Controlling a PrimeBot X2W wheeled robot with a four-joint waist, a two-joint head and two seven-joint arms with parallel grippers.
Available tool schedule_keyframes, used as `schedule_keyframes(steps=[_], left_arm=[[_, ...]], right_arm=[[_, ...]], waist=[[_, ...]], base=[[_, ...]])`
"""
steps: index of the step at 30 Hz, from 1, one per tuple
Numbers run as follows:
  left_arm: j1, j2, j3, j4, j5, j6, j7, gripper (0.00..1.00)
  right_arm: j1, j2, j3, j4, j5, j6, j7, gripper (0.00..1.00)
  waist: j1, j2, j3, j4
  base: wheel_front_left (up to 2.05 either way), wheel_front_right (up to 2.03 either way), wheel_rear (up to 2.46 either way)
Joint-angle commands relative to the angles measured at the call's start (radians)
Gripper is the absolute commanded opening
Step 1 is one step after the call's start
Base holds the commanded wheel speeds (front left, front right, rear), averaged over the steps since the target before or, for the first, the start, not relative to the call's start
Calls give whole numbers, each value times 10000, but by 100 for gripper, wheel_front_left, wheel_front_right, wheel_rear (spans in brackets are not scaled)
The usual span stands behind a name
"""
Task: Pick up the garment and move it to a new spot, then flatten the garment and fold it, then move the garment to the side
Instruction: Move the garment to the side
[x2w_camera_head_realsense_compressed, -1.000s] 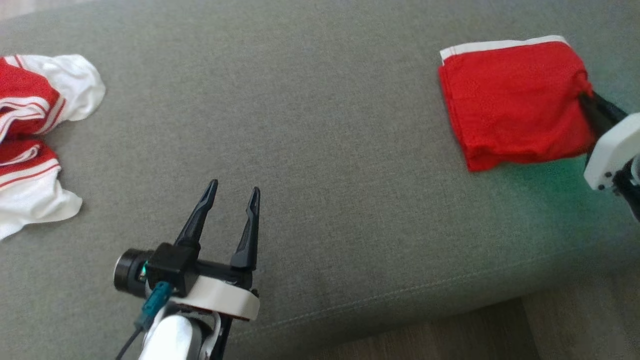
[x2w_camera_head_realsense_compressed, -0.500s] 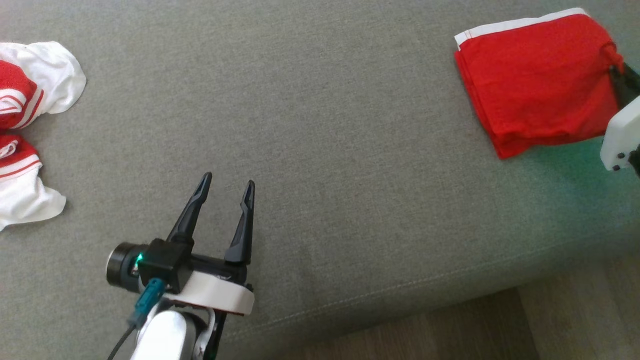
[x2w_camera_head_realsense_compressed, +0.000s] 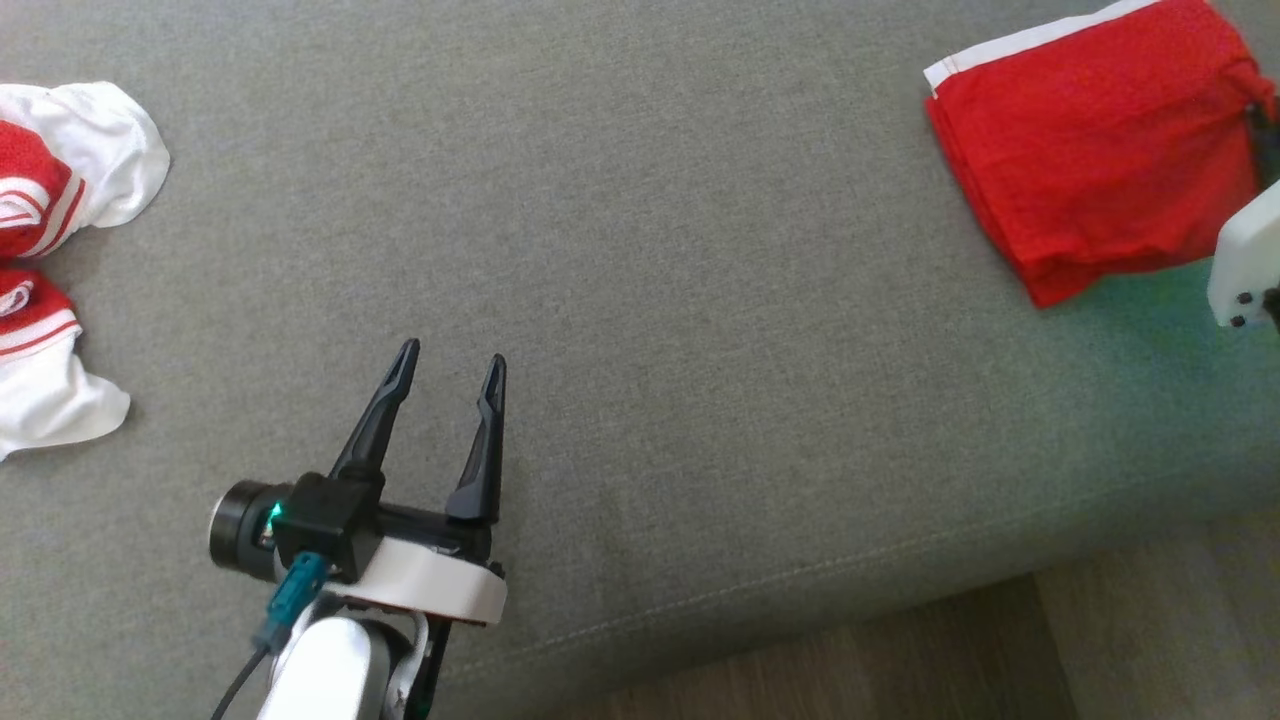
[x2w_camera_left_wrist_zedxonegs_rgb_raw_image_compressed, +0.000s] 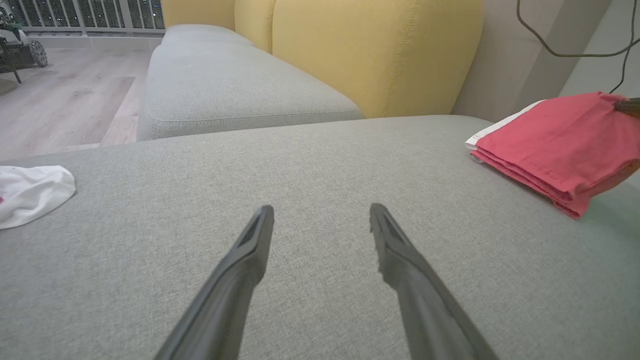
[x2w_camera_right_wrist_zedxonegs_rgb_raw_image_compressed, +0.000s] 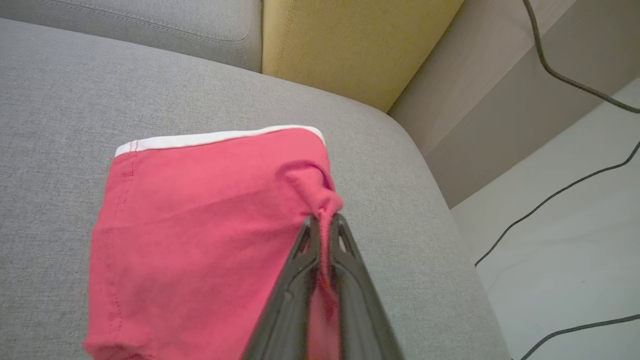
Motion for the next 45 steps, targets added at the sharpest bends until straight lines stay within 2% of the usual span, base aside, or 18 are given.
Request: schedule_keyframes(steps=[1, 4, 5, 6, 13, 15, 18, 25, 31, 39, 45], left_arm=[[-258, -11, 324, -340, 82, -14, -53, 100], [-261, -17, 332, -335, 71, -4, -53, 100], [-261, -19, 330, -329, 69, -4, -53, 100], [-263, -21, 325, -319, 66, -6, -53, 100], [-166, -36, 274, -253, 22, 69, -53, 100], [-107, -42, 255, -225, -45, 136, -53, 100], [-7, -48, 223, -187, -158, 252, -53, 100], [381, -55, 60, -73, -510, 618, -53, 100], [708, -57, -14, -18, -806, 1002, -53, 100], [936, -57, 312, -37, -1078, 1324, -53, 100], [1110, -58, 685, -293, -860, 1345, -53, 100]], right_arm=[[28, -87, -59, -449, -168, -4, 17, 0], [92, -1, -238, -545, -454, -4, 48, 0], [118, 25, -307, -558, -539, -4, 60, 30], [144, 30, -386, -593, -703, -4, 30, 100], [532, 319, -659, -1081, -2093, -4, -791, 100], [831, 774, -708, -1392, -2515, -4, -1428, 100], [1205, 1367, -725, -1595, -2537, -4, -2240, 100], [2561, 2570, -429, -1393, -1754, -4, -3938, 100], [3664, 2909, -210, -1492, -849, -4, -4401, 100], [5479, 2993, 555, -3949, 675, -4, -4428, 100], [6598, 2996, 441, -4617, 1301, -4, -4429, 100]], waist=[[0, 0, -17, 10], [0, 0, -42, 28], [0, 0, -54, 37], [0, 0, -79, 49], [0, 0, -569, 114], [0, 0, -896, 203], [0, 0, -1276, 350], [0, 0, -2356, 951], [0, 0, -3021, 1455], [0, 0, -3335, 2030], [0, 0, -3458, 2210]], base=[[0, 0, 0], [0, 0, 0], [0, 0, 0], [0, 0, 0], [0, 0, 0], [0, 0, 0], [0, 0, 0], [0, 0, 0], [0, 0, 0], [0, 0, 0], [0, 0, 0]])
